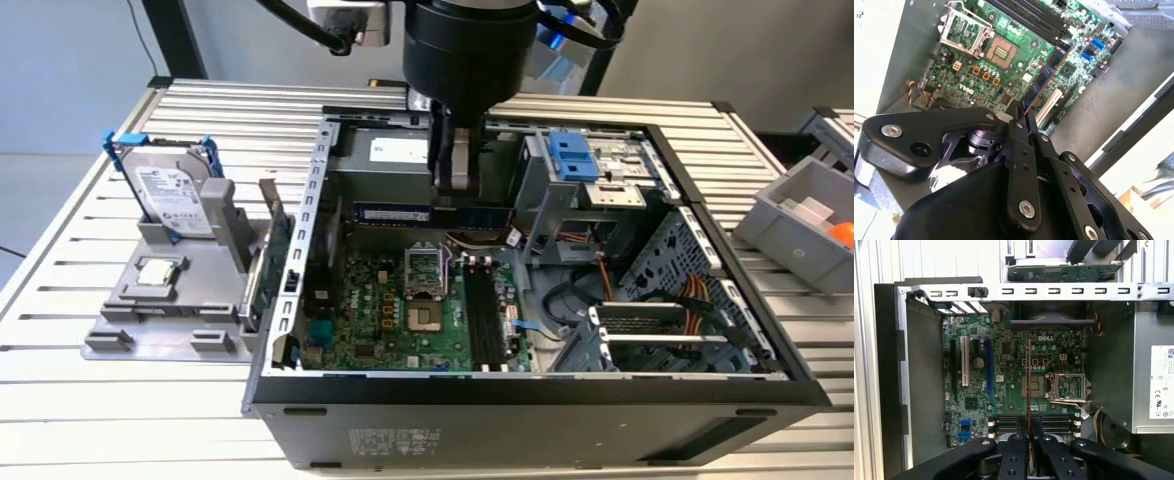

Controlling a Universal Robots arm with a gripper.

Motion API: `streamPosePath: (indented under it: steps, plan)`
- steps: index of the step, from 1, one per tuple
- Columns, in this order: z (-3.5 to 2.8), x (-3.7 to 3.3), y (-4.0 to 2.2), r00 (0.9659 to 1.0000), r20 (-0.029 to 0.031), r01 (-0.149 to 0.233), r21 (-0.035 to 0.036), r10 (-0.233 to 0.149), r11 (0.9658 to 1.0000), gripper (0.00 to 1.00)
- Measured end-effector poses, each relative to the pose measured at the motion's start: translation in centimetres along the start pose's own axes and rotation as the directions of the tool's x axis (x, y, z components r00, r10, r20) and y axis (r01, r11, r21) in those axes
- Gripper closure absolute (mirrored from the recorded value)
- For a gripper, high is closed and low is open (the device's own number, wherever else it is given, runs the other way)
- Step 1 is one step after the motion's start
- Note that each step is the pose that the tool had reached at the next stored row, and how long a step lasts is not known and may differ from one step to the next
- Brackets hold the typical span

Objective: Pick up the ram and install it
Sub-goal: 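Pick up the ram and move it above insertion slot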

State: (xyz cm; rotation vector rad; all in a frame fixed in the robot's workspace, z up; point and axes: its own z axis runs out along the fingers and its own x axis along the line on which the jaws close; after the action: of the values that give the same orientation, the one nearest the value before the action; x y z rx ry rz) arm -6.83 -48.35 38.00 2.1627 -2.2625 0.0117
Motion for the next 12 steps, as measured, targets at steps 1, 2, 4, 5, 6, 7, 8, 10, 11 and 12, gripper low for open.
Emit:
streamPosePath:
  steps: [1,2,4,5,6,7,8,10,11,12]
  plan:
    - [0.00,-0.02,-0.17,1.0000,0.0000,0.000,0.0000,0.000,1.0000,1.00]
    - [0.00,-0.03,-0.32,1.0000,0.0000,0.000,0.0000,0.000,1.0000,1.00]
    - [0.00,-0.06,-0.60,1.0000,0.0000,0.000,0.0000,0.000,1.0000,1.00]
    - [0.00,-0.10,-0.73,1.0000,0.0000,0.000,0.0000,0.000,1.0000,1.00]
    - [0.00,-0.14,-0.85,1.0000,0.0001,0.000,0.0000,0.000,1.0000,1.00]
    - [-0.01,-0.19,-0.97,1.0000,0.0000,0.000,0.0000,0.000,1.0000,1.00]
    - [-0.01,-0.24,-1.10,1.0000,-0.0001,0.000,0.0000,0.000,1.0000,1.00]
    - [-0.01,-0.36,-1.34,1.0000,0.0000,0.000,0.0000,0.000,1.0000,1.00]
    - [-0.01,-0.43,-1.46,1.0000,0.0000,0.000,0.0000,0.000,1.0000,1.00]
    - [-0.01,-0.51,-1.59,1.0000,0.0000,0.000,0.0000,0.000,1.0000,1.00]
